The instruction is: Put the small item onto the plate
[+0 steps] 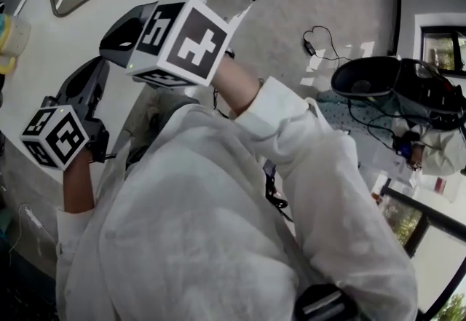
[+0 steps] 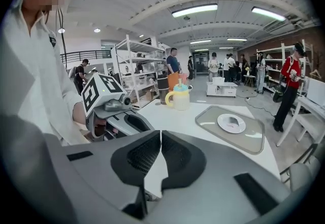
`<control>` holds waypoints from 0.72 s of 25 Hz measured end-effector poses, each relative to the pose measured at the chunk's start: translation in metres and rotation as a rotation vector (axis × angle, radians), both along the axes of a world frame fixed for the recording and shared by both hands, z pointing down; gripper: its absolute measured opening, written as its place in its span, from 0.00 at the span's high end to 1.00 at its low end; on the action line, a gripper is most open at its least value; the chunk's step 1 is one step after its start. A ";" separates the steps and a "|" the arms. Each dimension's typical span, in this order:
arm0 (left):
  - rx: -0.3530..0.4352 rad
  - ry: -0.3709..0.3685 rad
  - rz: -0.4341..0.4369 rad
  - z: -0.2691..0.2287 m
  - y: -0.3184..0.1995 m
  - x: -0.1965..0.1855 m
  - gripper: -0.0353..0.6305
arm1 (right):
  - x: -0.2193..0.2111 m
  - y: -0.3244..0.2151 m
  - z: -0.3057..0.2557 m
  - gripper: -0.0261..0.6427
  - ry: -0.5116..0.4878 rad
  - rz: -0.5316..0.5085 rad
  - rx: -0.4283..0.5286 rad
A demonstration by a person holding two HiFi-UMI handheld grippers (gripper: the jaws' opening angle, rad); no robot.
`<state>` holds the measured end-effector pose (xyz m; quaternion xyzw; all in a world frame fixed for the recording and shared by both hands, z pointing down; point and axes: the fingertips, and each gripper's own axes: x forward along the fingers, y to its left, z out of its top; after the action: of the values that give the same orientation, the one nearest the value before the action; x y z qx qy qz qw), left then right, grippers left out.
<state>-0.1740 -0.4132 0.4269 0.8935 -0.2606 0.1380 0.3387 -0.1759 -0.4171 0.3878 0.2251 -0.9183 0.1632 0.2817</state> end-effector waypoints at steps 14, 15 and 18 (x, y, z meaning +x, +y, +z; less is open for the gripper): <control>-0.005 0.012 -0.081 -0.021 -0.013 0.011 0.92 | 0.003 -0.011 -0.010 0.93 -0.026 -0.036 0.000; 0.002 0.012 -0.092 -0.027 -0.008 0.003 0.92 | -0.004 -0.005 -0.016 0.93 -0.036 -0.035 0.013; 0.002 0.016 -0.107 -0.034 0.007 -0.006 0.92 | -0.015 0.013 -0.021 0.93 -0.063 0.014 0.034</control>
<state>-0.1798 -0.4059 0.3933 0.8798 -0.3053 0.1121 0.3466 -0.1908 -0.4045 0.3665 0.2308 -0.9278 0.1567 0.2479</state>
